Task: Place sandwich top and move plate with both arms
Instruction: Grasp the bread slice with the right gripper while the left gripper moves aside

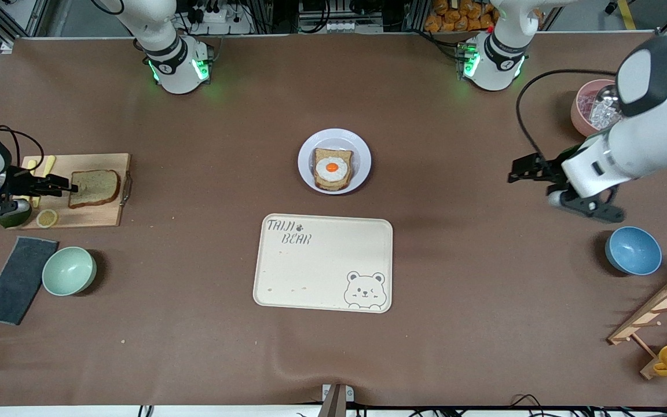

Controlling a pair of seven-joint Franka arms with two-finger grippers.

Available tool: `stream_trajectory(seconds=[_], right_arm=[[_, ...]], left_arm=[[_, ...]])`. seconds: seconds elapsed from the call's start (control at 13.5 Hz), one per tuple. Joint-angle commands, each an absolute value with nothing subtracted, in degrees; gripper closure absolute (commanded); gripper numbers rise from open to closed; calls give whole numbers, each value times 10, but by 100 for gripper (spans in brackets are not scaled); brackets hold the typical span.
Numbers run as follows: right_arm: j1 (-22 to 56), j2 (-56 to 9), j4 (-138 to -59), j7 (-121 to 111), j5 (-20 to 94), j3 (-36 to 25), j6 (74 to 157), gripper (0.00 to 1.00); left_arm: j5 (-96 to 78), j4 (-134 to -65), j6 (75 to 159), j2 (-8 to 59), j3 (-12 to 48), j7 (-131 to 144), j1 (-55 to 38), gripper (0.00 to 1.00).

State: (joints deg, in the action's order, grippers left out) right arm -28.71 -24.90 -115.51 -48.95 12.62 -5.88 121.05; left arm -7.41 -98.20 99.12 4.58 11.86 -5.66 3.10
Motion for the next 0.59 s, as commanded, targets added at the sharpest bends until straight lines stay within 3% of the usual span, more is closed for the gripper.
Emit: stream_trajectory(seconds=[0.0,0.15,0.3,0.45,0.52], right_arm=[[-304,-264,-1152,-516,148,-49,1216,38],[-312,-266,-1153,-533,156,-49,1216,49],[-316,-272,-1151,-535,156,-49,1217,51],[-320,-278,-1150,-547,156,-49,1217,71],[-322,-279,-1150,-554,166,-49,1217,75]], left_arm=[[20,-977,991,17,143,9,26,0],[25,-969,991,17,149,10,29,0],[24,-965,991,16,149,11,28,0],[18,-965,991,16,149,12,27,0],[18,-965,991,16,149,13,27,0]])
